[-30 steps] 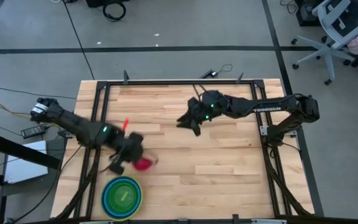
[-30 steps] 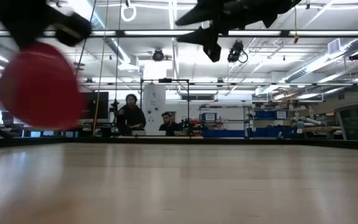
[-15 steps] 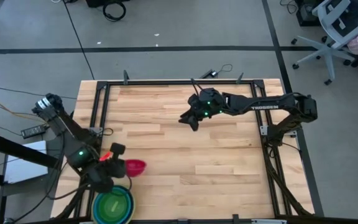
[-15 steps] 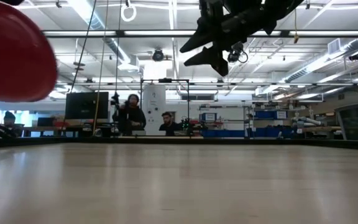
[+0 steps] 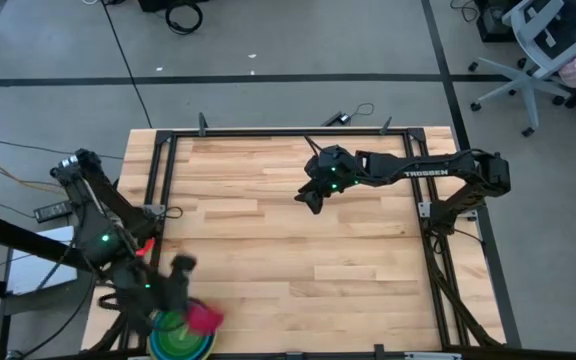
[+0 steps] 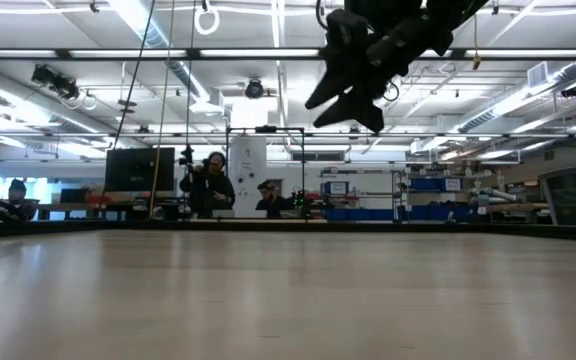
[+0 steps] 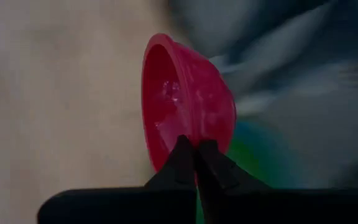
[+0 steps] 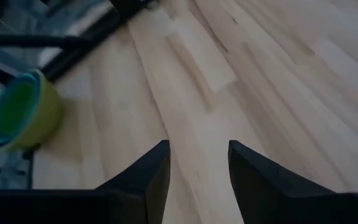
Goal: Nest bowls inside each other
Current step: Stack the red bowl on top of the light green bowl
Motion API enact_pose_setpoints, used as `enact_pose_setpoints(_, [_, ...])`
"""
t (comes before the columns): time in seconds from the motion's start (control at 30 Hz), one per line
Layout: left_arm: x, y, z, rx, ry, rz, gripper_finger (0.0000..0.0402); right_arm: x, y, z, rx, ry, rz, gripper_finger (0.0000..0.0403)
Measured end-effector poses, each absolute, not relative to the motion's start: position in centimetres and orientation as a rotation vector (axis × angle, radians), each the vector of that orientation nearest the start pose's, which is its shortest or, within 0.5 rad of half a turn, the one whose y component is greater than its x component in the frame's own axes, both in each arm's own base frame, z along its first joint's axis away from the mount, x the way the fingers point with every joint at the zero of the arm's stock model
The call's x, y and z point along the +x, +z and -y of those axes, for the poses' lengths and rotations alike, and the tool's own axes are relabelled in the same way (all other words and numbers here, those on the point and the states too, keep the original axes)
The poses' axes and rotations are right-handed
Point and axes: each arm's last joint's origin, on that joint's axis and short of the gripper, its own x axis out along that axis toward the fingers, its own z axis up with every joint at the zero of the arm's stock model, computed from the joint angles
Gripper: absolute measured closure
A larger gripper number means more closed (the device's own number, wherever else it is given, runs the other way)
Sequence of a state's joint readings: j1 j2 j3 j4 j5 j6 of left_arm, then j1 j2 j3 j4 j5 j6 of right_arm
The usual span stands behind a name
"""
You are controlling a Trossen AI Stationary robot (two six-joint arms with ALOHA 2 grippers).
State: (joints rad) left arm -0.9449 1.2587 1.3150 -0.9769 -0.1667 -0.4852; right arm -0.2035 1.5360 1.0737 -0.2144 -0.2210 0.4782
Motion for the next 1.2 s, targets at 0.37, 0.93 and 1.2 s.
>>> enact_pose_setpoints(0.37, [12.5,29.2,23.4,0.064,-0.644,-1.233,0.0401,32.4,24.8,5.9,0.607,-0.251,-0.680,0.0238])
enact_pose_setpoints(0.93, [12.9,27.5,22.4,0.302,-0.225,-1.224,0.0401,32.7,24.8,4.3,0.604,-0.236,-0.690,0.0238])
enact_pose_setpoints(1.2, [12.9,27.6,22.3,0.307,-0.212,-1.225,0.0400,32.6,24.8,4.3,0.600,-0.234,-0.695,0.0238])
